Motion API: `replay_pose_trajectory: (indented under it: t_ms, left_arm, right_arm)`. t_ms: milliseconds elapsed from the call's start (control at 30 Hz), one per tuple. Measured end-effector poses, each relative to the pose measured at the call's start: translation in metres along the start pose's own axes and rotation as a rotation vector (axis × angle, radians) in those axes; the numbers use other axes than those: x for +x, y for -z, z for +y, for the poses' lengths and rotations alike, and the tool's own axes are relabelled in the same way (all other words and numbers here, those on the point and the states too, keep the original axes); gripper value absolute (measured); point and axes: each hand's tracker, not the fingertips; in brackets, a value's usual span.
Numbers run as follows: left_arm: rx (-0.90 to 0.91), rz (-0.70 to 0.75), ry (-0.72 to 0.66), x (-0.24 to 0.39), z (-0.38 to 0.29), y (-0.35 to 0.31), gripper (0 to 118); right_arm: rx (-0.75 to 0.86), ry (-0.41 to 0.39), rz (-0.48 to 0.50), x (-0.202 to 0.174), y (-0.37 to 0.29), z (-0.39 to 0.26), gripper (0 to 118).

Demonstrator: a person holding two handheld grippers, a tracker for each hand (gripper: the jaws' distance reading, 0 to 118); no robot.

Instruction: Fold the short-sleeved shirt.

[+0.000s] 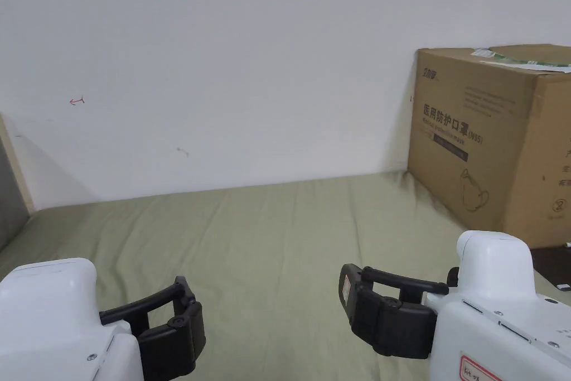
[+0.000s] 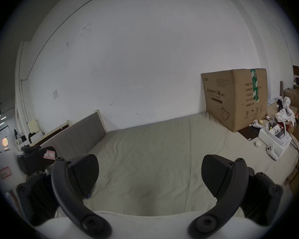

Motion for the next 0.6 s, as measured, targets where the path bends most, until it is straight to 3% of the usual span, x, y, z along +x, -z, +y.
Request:
replay_pose_trajectory:
  t_ms: [67,233,367,600]
  left_arm:
    - [-0.002,0.002,-0.003,-0.001,0.001,0.0,118]
    - [-0.003,0.007,-0.002,-0.001,0.001,0.0,118]
    - [-0.003,0.012,0.003,-0.002,0.002,-0.001,118]
    - [-0.002,0.015,0.005,-0.001,0.003,-0.002,118]
  right_arm:
    - [-0.061,-0.06,-0.039,-0.002,0.003,0.0,118]
    - [-0.026,-0.162,-0.194,-0.016,0.004,-0.003,118]
    - [-0.072,-0.094,-0.291,-0.023,0.004,0.002,118]
    - [-0.134,-0.087,-0.233,-0.021,0.003,0.007,118]
